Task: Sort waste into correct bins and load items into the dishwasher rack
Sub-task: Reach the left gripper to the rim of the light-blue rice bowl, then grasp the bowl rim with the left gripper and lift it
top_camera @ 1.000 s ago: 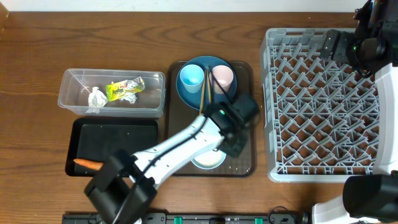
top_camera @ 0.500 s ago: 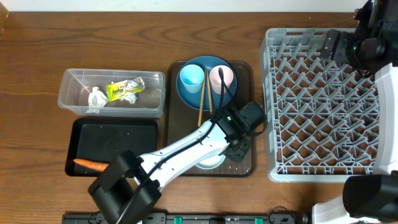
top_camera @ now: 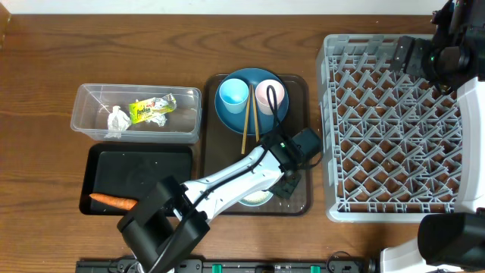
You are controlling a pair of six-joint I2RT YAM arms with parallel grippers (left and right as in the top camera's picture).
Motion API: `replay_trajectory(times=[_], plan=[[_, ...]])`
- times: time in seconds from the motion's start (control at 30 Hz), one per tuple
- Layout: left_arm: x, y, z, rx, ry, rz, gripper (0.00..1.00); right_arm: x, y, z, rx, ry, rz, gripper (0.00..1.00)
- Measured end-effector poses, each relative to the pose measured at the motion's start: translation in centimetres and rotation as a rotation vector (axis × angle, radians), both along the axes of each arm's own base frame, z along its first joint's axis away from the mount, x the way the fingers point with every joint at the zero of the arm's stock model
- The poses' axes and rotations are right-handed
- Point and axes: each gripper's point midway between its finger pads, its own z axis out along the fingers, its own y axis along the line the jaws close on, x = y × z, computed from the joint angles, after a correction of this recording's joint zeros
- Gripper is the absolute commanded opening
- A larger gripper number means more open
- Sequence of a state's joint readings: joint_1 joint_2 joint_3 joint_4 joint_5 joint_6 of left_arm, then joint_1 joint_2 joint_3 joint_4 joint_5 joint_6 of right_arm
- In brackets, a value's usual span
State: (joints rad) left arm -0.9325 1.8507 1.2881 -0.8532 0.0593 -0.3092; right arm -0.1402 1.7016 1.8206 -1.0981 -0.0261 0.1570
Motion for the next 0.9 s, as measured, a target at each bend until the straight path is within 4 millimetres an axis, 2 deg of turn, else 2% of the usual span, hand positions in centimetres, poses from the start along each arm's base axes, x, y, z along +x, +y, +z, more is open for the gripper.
replay_trajectory(times=[0.9], plan=[[-0.70, 0.00, -0.87, 0.013, 0.015, -0.009, 0.37, 0.00, 0.00, 0.00, 0.000, 0.000, 0.000, 0.99]])
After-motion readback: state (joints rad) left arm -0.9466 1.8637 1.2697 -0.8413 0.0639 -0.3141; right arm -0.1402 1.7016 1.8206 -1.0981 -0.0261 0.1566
